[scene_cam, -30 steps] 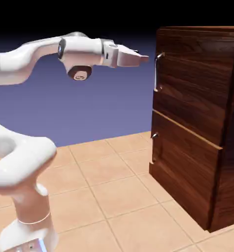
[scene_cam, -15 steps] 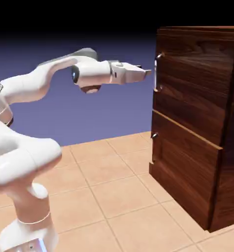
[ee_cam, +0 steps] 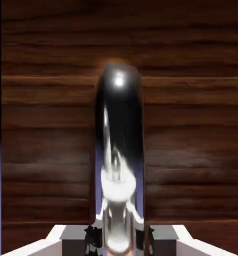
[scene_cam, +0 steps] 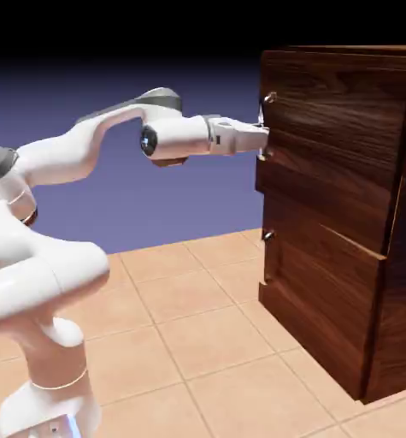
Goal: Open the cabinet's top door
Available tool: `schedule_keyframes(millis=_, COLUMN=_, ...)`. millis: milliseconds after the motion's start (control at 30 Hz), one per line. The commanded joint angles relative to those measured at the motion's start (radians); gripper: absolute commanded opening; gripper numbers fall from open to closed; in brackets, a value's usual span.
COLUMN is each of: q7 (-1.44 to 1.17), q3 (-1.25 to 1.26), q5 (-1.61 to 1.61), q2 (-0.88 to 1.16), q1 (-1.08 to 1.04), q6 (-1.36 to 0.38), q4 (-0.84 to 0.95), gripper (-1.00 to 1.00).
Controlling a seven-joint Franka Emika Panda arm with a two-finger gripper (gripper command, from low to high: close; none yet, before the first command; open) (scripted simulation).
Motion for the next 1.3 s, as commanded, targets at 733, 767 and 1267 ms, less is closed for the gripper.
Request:
schedule_keyframes(millis=733, q7=-0.269, q3=-0.764, q5=-0.508, q2=-0.039, q1=0.331, q6=-0.770, q4=-0.544, gripper=-1.00)
schedule_keyframes(millis=767, q7=-0.279, q3=-0.800, q5=-0.541, q2=-0.031, q1=0.327, q6=-0.799, q4=-0.547, gripper=-1.00)
schedule_keyframes(millis=1267, q7=-0.508, q3=-1.331, q5=-1.088, q2=0.346, q1=0.281, q6=-1.269, q4=-0.395, gripper=-1.00)
